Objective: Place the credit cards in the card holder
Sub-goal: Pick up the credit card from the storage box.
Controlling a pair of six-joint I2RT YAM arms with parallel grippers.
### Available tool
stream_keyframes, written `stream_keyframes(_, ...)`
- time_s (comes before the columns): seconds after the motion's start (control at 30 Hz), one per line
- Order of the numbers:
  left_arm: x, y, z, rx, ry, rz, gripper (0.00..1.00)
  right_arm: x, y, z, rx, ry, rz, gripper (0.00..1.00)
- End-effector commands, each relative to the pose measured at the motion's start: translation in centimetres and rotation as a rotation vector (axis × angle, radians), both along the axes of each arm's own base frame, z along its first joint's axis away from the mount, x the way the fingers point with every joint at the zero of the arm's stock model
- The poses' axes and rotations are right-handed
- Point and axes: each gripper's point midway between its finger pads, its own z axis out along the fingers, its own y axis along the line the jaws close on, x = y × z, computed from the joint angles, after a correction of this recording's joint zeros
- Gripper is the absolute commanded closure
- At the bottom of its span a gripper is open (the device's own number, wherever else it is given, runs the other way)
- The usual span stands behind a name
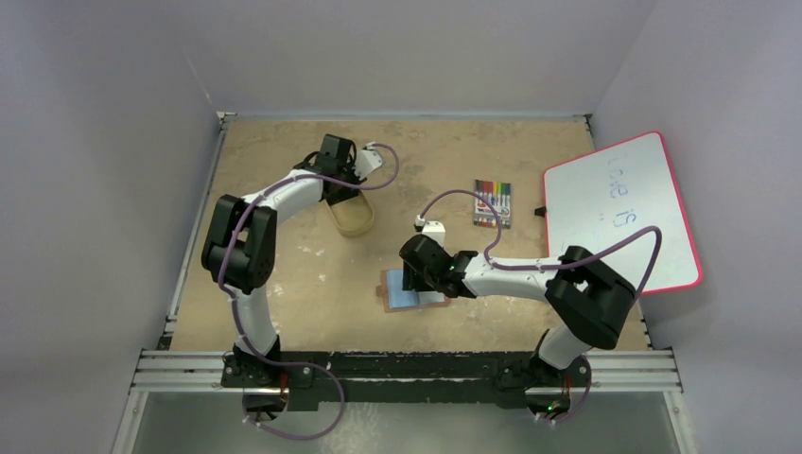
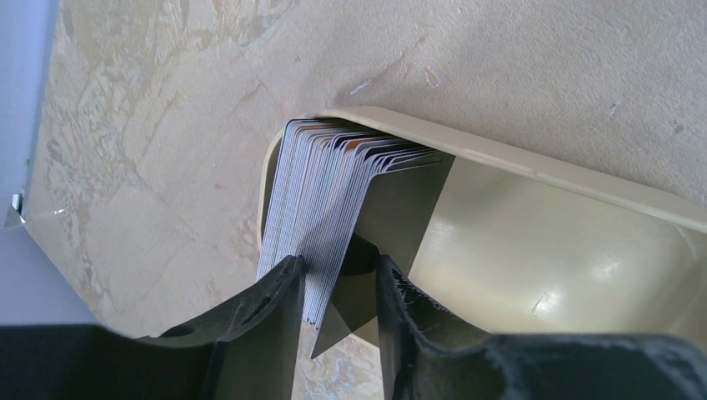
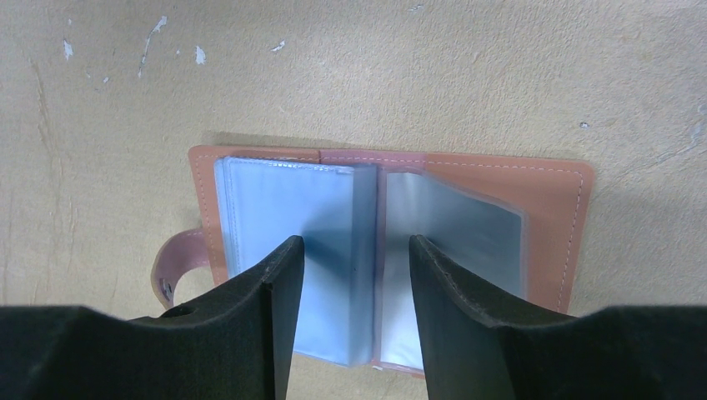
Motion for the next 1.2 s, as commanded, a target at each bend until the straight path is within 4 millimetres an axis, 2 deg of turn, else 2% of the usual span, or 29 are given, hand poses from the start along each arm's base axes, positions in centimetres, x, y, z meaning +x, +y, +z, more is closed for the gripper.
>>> stream_keyframes(0.0, 1.7, -0.9, 4.6, -0.049, -0.118, 0.007, 0.68, -1.2, -1.2, -0.6, -0.052, 0.042, 0.010, 0.48)
stream_keyframes(0.13, 1.2, -1.4, 5.6, -0.089, -0.107, 0.007, 0.75, -1.2, -1.1, -0.6, -0.049, 0.041, 0.009, 0.48)
stream_keyframes(0.33, -0.1, -2.4, 7.2, -0.191, -0.070, 0.032, 0.93, -1.4, -0.5, -0.4, -0.014, 0.051, 0.023, 0.48)
stream_keyframes(0.47, -0.9, -3.6, 9.7, -0.337, -0.093, 0.082, 1.00, -2.2, 0.3, 0.0, 0.036, 0.080, 0.056, 0.48)
stream_keyframes(0.77, -3.8, -6.9, 14.8, -0.775, -0.077, 0.216, 1.00, -1.1, 1.6, 3.6, 0.192, -0.001, 0.085, 0.49)
stream_keyframes(0.83, -5.0, -7.8, 14.7, -0.880, -0.017, 0.263, 1.00, -0.7, 1.7, 4.1, 0.245, -0.005, 0.090, 0.50)
stream_keyframes(1.0, -8.8, -9.9, 13.1, -1.061, 0.216, 0.362, 1.00, 0.5, 1.3, 6.4, 0.389, -0.042, 0.096, 0.52)
stream_keyframes(1.17, -12.5, -12.2, 12.8, -1.338, 0.385, 0.391, 1.00, 1.2, 0.7, 6.9, 0.457, -0.048, 0.092, 0.53)
